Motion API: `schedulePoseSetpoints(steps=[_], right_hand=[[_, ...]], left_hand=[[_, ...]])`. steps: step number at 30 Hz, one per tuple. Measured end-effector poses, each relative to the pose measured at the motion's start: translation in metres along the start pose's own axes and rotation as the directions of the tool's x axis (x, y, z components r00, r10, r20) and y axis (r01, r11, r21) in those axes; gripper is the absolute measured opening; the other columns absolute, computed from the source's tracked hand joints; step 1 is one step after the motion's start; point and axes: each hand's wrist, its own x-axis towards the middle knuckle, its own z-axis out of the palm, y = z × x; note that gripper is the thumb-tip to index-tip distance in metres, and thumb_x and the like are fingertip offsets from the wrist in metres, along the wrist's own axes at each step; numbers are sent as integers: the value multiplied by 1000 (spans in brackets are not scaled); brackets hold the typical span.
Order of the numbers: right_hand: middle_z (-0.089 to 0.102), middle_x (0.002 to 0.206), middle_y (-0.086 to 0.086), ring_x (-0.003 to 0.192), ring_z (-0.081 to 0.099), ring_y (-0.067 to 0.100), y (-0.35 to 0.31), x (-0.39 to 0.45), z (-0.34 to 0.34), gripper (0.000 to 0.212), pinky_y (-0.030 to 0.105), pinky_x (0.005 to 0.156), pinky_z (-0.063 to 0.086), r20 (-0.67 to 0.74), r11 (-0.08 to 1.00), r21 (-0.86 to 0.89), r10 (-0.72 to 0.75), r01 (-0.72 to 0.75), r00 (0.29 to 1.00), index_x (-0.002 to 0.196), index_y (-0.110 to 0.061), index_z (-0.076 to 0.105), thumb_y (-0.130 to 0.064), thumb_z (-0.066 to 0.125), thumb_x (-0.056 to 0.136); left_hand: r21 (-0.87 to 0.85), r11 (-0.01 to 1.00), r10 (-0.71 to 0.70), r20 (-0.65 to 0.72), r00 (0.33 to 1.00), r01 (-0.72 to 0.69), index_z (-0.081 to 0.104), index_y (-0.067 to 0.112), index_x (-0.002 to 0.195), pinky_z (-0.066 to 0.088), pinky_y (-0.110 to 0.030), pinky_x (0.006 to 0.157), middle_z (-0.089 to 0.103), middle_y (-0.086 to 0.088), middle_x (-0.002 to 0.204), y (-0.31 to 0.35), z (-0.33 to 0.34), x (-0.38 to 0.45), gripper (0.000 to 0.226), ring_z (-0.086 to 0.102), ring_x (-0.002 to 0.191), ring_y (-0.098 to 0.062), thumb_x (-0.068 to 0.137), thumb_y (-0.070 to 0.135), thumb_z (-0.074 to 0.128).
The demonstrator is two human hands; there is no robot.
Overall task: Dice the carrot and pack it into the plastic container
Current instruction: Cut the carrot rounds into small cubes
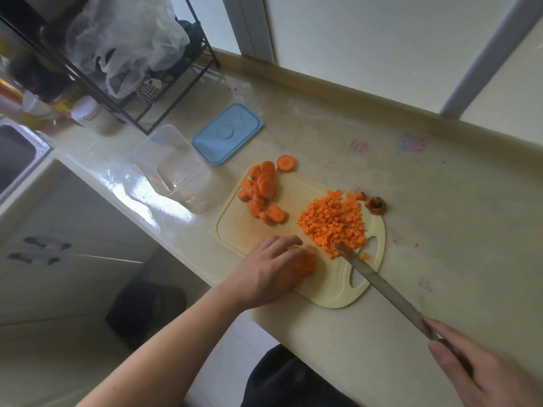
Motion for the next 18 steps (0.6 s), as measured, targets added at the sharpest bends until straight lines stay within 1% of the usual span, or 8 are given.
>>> schedulePoseSetpoints(steps=[3,6,9,11,13,15,17,18], right_hand=[[65,70,-31,63,61,-9,-6,-1,1,33,6,60,46,16,1000,23,2,-3,1000,93,-80,45,-91,27,68],[64,75,-36,67,60,-12,-19,-1,4,38,-1,60,42,34,999,38,14,-15,999,92,-80,47,-94,24,66],[65,78,-38,78,59,-18,-23,1,9,38,-4,67,40,66,998,65,-7,2,998,88,-80,49,-96,26,62],[63,80,-41,88,54,-25,-28,5,12,31,-7,72,36,89,998,40,-47,44,995,86,-79,51,-92,33,64],[63,72,-40,80,56,-24,-38,10,17,14,-5,68,38,113,994,5,-105,105,988,83,-80,50,-82,41,73],[62,60,-31,67,61,-13,-50,16,21,16,3,61,43,194,990,12,-138,138,971,84,-77,54,-69,43,76],[60,53,-25,57,58,-8,-55,25,24,25,7,56,42,258,987,21,-162,162,952,92,-58,66,-64,44,80],[57,51,-26,56,56,-9,-59,29,23,23,7,55,40,285,989,20,-143,144,948,97,-52,64,-56,46,84]], left_hand=[[-16,994,109,51,993,-108,70,11,124,51,-39,94,64,-9,130,-4,0,9,29,60,108,-29,100,27,63],[-72,990,120,-26,992,-122,75,4,112,54,-39,88,68,-13,119,-2,5,9,21,63,98,-30,99,19,67],[-92,996,-20,-177,984,4,76,4,107,55,-33,86,70,-11,112,10,13,-2,19,64,94,-25,95,19,72],[-88,989,-139,-282,949,118,77,6,104,55,-31,85,70,-10,110,19,21,-11,19,64,93,-21,94,22,73],[-102,969,-248,-365,897,227,77,6,103,54,-25,86,70,-9,109,28,30,-17,21,63,93,-18,93,24,72],[-149,939,-344,-403,848,310,78,6,105,50,-18,89,71,-8,109,39,38,-16,26,63,97,-15,94,28,69],[-191,911,-412,-412,813,365,78,7,105,47,-14,91,71,-7,108,48,43,-9,32,63,99,-12,96,35,64],[-200,903,-430,-415,802,381,79,7,103,47,-13,90,72,-6,107,52,46,-5,35,63,98,-12,97,38,62]])
